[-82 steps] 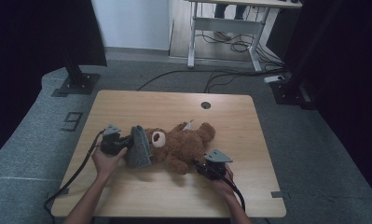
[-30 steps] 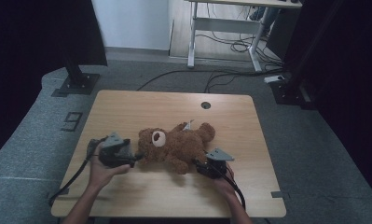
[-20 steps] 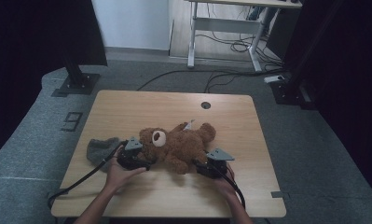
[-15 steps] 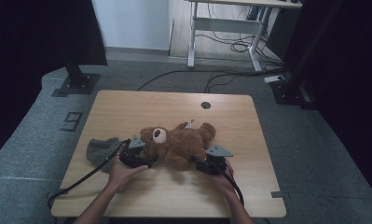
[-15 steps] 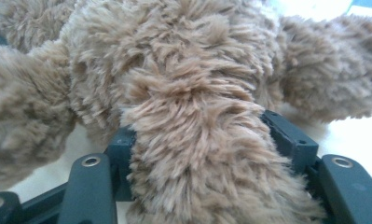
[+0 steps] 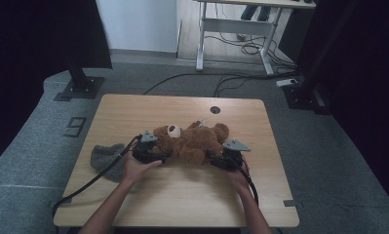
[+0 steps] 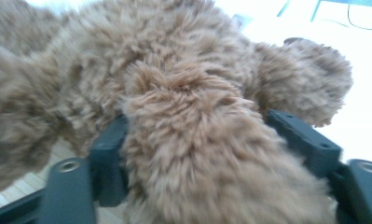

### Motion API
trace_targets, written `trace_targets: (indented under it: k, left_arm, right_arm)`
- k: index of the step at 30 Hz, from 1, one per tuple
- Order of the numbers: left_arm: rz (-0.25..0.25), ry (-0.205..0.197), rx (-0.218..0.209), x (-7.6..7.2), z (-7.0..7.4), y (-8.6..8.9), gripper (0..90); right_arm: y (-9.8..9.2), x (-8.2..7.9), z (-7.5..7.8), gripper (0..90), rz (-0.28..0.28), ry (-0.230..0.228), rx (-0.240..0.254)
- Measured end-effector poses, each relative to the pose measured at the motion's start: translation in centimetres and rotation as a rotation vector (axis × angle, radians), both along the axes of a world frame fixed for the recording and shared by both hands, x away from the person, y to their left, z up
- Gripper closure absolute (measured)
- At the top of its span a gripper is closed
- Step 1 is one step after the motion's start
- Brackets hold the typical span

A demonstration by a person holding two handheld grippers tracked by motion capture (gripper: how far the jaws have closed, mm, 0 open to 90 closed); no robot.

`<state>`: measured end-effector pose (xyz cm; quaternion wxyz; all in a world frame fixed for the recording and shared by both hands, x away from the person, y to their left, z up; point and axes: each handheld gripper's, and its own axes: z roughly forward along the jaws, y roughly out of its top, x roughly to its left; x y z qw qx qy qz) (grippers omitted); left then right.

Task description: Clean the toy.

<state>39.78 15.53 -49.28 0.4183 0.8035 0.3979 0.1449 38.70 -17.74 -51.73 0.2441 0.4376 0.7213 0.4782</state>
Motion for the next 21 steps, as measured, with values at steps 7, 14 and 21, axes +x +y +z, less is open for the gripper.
trace_targets:
  k: [7, 14, 21]
  left_arm:
    - [-0.007, -0.060, -0.066, -3.5, 2.1, 2.9, 21.0]
    - [-0.042, -0.064, -0.043, -7.5, 1.5, 4.8, 20.5]
    - [-0.046, -0.062, -0.049, -10.6, -0.6, 6.4, 20.8]
  right_arm:
    - [-1.0, -3.9, 2.4, 20.0, 0.049, -0.110, 0.056]
    - [-1.9, -7.5, 1.3, 20.2, 0.086, -0.099, 0.067]
    - [-3.7, -10.4, 0.3, 21.5, 0.080, -0.082, 0.066]
